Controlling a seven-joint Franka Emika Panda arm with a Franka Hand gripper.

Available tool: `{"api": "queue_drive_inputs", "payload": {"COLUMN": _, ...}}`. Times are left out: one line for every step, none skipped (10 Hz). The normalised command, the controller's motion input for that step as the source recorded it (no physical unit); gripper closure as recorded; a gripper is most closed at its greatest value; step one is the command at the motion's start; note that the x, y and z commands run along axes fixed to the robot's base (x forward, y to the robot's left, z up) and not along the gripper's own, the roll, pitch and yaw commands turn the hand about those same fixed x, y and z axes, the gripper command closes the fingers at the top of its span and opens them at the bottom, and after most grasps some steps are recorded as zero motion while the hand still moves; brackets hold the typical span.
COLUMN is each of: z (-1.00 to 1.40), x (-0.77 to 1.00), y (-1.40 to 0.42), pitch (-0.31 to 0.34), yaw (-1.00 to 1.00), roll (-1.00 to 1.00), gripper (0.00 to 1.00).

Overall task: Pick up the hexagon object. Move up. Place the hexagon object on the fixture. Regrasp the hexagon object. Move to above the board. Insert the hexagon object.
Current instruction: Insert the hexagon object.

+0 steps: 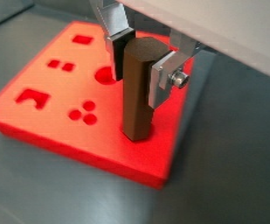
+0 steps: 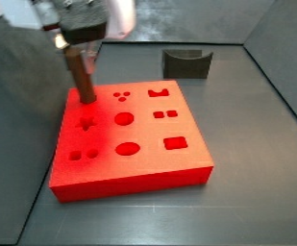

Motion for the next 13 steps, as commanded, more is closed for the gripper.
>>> {"api": "queue_drive_inputs", "payload": {"z": 0.0, "x": -0.02, "y": 0.0, "pitch": 0.0, "yaw": 0.0, "roll": 0.0, "gripper": 1.0}}
{"api": "queue_drive_inputs", "payload": {"z": -0.06, "x": -0.03, "y": 0.0, "pitch": 0.0, "yaw": 0.0, "roll": 0.0, "gripper": 1.0}}
{"api": "queue_drive_inputs", "payload": {"z": -0.24, "x": 0.0, "y": -0.01, "pitch": -0.01, "yaw": 0.0, "roll": 0.03, "gripper": 1.0}}
{"api": "queue_drive_inputs", "payload": {"z": -0.6, "x": 0.0, "y": -0.11, "pitch": -0.05, "yaw": 0.0, "roll": 0.1, "gripper": 1.0}}
{"api": "queue_drive_inputs", "payload": {"z": -0.74, "x": 0.17, "y": -0.07, "pitch": -0.004, "yaw": 0.0, "roll": 0.1, "gripper": 1.0}}
{"api": "queue_drive_inputs", "payload": {"z": -0.78, "x": 0.23, "y": -0.05, "pitch": 0.0, "yaw": 0.0, "roll": 0.08, "gripper": 1.0}}
{"api": "queue_drive_inputs", "payload": {"z": -0.76, "x": 0.19, "y": -0.05, "pitch": -0.009, "yaw": 0.0, "roll": 0.09, "gripper": 1.0}}
{"api": "queue_drive_inputs", "payload": {"z": -0.61, "x": 0.3, "y": 0.0, "pitch": 0.0, "yaw": 0.0, "roll": 0.04, "gripper": 1.0}}
{"api": "queue_drive_inputs", "payload": {"z": -0.49, "x": 0.3, "y": 0.0, "pitch": 0.026, "yaw": 0.0, "roll": 0.02, "gripper": 1.0}}
{"api": "queue_drive_inputs", "payload": {"z": -0.53, "x": 0.36, "y": 0.14, "pitch": 0.089, "yaw": -0.13, "roll": 0.0, "gripper": 1.0}}
{"api": "queue_drive_inputs", "payload": {"z": -0.5, "x": 0.47, "y": 0.13, "pitch": 0.084, "yaw": -0.14, "roll": 0.0, "gripper": 1.0}}
{"api": "queue_drive_inputs", "payload": {"z": -0.53, "x": 0.41, "y": 0.14, "pitch": 0.139, "yaw": -0.08, "roll": -0.02, "gripper": 1.0}}
{"api": "queue_drive_inputs", "payload": {"z": -0.73, "x": 0.36, "y": 0.19, "pitch": 0.147, "yaw": -0.14, "roll": -0.06, "gripper": 1.0}}
